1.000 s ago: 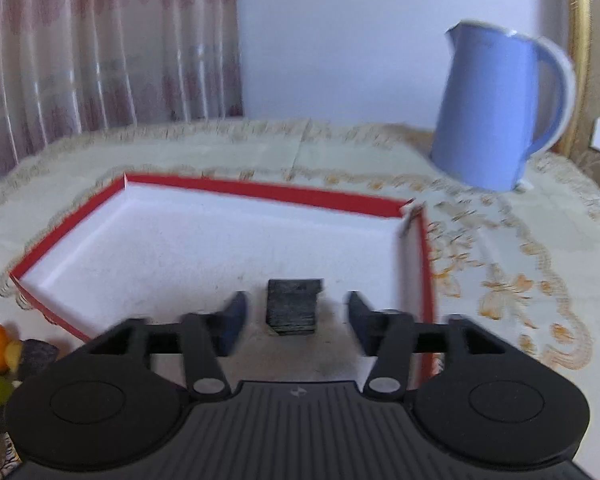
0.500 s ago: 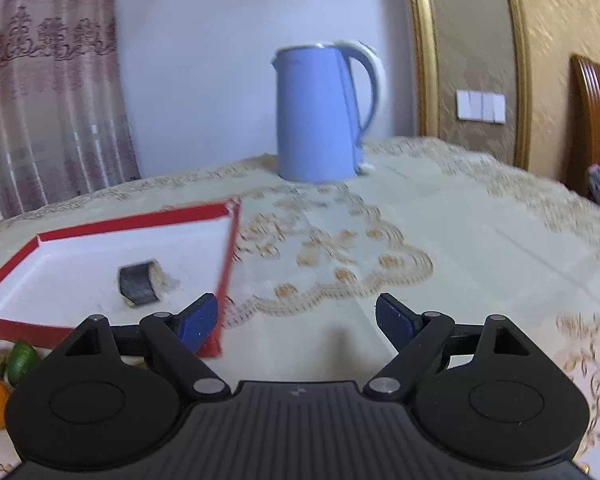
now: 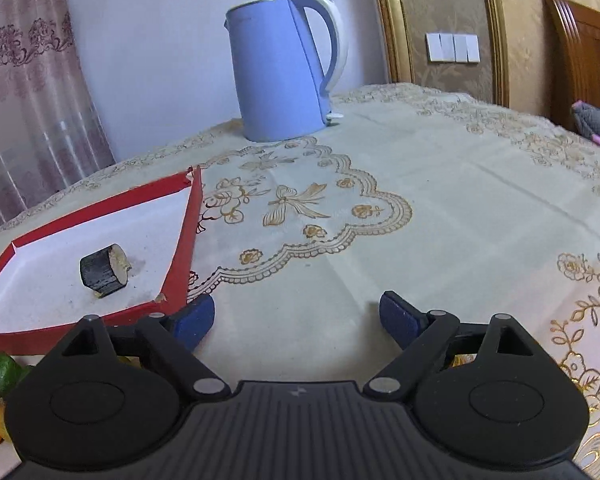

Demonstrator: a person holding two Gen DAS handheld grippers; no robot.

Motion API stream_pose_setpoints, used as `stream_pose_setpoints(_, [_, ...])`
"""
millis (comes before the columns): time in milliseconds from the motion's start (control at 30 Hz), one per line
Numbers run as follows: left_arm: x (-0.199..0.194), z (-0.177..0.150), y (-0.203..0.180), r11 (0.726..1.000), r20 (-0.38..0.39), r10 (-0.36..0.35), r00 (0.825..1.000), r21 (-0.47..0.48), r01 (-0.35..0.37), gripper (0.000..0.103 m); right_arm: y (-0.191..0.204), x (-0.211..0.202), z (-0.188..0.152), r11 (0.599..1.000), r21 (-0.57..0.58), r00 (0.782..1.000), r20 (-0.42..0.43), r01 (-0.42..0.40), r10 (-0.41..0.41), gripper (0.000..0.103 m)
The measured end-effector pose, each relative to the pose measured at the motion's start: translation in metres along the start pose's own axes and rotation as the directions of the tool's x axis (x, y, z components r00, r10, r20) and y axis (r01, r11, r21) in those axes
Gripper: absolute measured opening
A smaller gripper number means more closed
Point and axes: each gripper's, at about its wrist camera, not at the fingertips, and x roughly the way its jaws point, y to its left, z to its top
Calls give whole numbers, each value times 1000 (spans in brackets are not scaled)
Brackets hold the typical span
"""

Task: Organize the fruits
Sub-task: 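Grasp a green lime with the left gripper and drop it in the tray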

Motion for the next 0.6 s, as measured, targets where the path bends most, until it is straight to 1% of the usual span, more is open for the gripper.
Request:
stream_pose_setpoints(233, [27,30,0,999,8,-28,1000,-18,28,30,6,4,0,999,-35,999,-23,28,-29,94])
stream_pose_setpoints(367, [50,51,0,1000,3,-24,1000,-17,24,30,11,6,0,997,-66,998,-34,49,-52,94])
stream_pose_setpoints(500, [85,67,3,999,-26,6,1000,-41,-7,30,13,6,0,995,-77,998,-37,56,-59,95])
stream_pose_setpoints(600, [114,76,4,998,-61,47,997,-44,-50,30,14,6,-1,996,-73,998,-36,53,-55,95])
